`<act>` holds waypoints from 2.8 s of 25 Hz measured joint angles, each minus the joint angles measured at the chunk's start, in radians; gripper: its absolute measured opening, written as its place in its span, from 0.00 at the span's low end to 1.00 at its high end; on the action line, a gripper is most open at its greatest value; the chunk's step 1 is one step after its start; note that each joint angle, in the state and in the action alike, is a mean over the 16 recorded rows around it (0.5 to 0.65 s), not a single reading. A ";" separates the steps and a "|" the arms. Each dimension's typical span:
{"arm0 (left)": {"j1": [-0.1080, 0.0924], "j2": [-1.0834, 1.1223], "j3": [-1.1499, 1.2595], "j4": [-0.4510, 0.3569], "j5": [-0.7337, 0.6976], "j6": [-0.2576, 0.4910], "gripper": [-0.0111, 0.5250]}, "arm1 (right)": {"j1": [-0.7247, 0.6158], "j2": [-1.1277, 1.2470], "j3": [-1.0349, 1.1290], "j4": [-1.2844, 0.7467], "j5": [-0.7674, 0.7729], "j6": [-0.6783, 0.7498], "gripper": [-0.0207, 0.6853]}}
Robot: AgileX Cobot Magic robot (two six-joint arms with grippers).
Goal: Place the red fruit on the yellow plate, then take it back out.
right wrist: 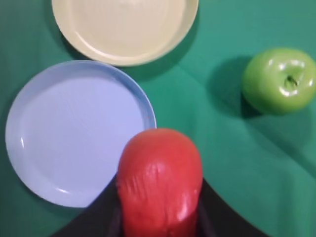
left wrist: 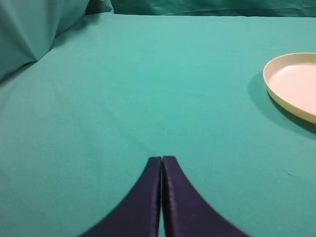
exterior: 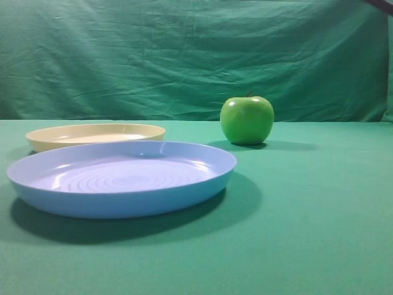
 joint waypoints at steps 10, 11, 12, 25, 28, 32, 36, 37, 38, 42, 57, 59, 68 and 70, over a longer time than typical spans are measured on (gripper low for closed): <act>0.000 0.000 0.000 0.000 0.000 0.000 0.02 | -0.181 -0.179 0.540 0.044 -0.345 0.021 0.31; 0.000 0.000 0.000 0.000 0.000 0.000 0.02 | -0.195 -0.186 0.581 0.048 -0.384 0.022 0.31; 0.000 0.000 0.000 0.000 0.000 0.000 0.02 | -0.208 -0.191 0.617 0.052 -0.423 0.022 0.31; 0.000 0.000 0.000 0.000 0.000 0.002 0.02 | -0.255 -0.125 0.821 0.065 -0.766 -0.008 0.41; 0.000 0.000 0.000 0.000 0.000 0.001 0.02 | -0.255 -0.103 0.814 0.065 -0.773 -0.017 0.52; 0.000 0.000 0.000 0.000 0.000 0.001 0.02 | -0.255 -0.084 0.784 0.065 -0.738 -0.025 0.68; 0.000 0.000 0.000 0.000 0.000 0.001 0.02 | -0.255 -0.080 0.721 0.065 -0.651 -0.026 0.82; 0.000 0.000 0.000 0.000 0.000 0.000 0.02 | -0.255 -0.080 0.700 0.065 -0.622 -0.026 0.84; 0.000 0.000 0.000 0.000 0.000 0.000 0.02 | -0.255 -0.080 0.676 0.065 -0.590 -0.026 0.86; 0.000 0.000 0.000 0.000 0.000 0.000 0.02 | -0.255 -0.083 0.571 0.065 -0.445 -0.026 0.82; 0.000 0.000 0.000 0.000 0.000 0.000 0.02 | -0.254 -0.271 0.350 0.088 -0.160 -0.049 0.11; 0.000 0.000 0.000 0.000 0.000 0.000 0.02 | -0.249 -0.320 0.349 0.098 -0.162 -0.059 0.06; 0.000 0.000 0.000 0.000 0.000 0.000 0.02 | -0.192 -0.582 0.399 0.167 -0.188 -0.106 0.03; 0.000 0.000 0.000 0.000 0.000 0.000 0.02 | -0.177 -0.648 0.426 0.180 -0.194 -0.111 0.03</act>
